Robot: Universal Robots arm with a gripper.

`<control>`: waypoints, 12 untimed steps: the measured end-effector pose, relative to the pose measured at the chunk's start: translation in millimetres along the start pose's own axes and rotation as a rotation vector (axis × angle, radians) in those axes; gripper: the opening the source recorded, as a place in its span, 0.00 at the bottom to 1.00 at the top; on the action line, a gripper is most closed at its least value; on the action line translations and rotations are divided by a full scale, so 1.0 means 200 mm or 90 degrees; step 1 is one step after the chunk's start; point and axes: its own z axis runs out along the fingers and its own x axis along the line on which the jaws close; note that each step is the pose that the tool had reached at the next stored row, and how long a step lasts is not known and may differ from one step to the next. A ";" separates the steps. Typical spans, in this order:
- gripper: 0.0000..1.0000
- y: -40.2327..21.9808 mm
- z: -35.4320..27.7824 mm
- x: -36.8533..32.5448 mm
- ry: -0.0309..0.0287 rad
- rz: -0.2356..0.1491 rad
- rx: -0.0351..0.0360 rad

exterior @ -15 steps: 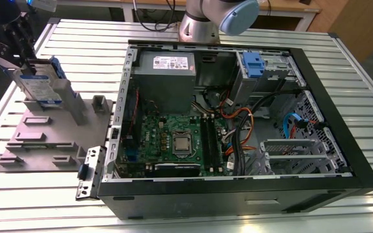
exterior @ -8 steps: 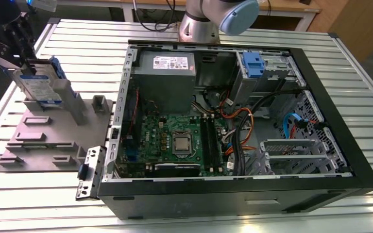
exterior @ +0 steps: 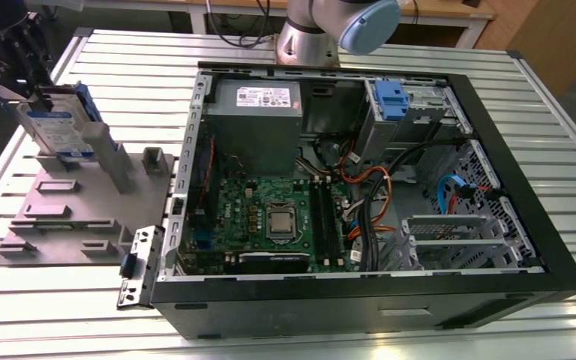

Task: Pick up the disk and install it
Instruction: 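Pick up the disk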

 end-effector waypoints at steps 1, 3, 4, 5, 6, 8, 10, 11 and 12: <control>0.35 0.000 -0.002 0.000 0.0000 0.000 0.0001; 0.35 0.000 -0.003 0.000 -0.0001 0.000 0.0002; 0.35 0.000 -0.003 0.000 0.0000 0.000 0.0001; 0.35 0.000 -0.004 0.000 0.0000 0.000 0.0000; 0.35 0.000 -0.010 0.000 0.0000 0.000 0.0000; 0.35 0.001 -0.016 0.000 0.0000 0.000 0.0000; 0.35 0.001 -0.017 0.000 0.0000 0.000 0.0000; 0.35 0.001 -0.017 0.000 0.0000 0.000 0.0000; 0.35 0.001 -0.018 0.000 0.0000 0.000 0.0000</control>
